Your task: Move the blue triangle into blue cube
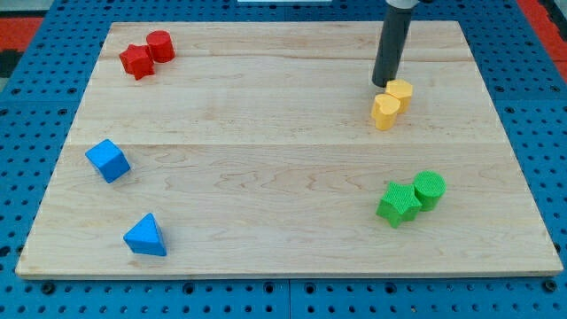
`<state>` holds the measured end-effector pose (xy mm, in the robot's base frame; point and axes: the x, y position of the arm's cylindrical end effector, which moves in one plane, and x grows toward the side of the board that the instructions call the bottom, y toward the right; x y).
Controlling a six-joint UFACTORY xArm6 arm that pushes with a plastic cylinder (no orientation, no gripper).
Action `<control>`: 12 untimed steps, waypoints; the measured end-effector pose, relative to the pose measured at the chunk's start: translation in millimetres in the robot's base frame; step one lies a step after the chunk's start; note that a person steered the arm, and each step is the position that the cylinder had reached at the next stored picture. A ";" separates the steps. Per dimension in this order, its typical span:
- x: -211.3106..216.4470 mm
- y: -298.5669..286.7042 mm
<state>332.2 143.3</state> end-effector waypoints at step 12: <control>218.3 -383.2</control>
<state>550.5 -239.9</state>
